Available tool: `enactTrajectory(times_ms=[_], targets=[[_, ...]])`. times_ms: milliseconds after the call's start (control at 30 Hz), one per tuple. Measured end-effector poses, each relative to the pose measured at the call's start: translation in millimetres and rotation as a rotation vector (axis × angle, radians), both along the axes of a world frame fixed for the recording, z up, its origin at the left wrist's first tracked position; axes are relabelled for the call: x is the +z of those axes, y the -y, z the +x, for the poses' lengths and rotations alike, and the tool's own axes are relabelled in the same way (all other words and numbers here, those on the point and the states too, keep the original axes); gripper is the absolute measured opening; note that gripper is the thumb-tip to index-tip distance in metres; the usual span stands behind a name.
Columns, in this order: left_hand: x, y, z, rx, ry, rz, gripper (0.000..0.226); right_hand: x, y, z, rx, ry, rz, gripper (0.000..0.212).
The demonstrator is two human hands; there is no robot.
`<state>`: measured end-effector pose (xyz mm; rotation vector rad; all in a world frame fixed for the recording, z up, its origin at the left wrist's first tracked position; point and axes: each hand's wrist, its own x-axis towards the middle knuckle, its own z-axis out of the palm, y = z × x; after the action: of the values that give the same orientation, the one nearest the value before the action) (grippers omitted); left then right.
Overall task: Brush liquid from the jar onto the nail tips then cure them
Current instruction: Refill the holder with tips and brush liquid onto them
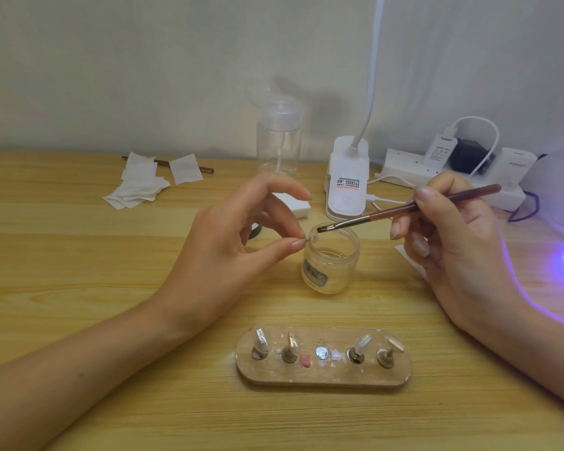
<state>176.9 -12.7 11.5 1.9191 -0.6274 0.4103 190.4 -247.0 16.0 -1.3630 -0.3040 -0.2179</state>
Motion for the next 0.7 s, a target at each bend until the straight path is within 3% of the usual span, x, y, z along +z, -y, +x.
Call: enactTrajectory(times_ms=[533, 700], targets=[[0.8, 0.9, -0.7, 0.003, 0.018, 0.015, 0.034, -0.3, -0.7, 0.4, -0.02, -0.056, -0.05, 0.024], [0.8, 0.7, -0.6, 0.007, 0.023, 0.017, 0.035, -0.2, -1.3, -0.1, 0.022, 0.014, -0.005, 0.023]])
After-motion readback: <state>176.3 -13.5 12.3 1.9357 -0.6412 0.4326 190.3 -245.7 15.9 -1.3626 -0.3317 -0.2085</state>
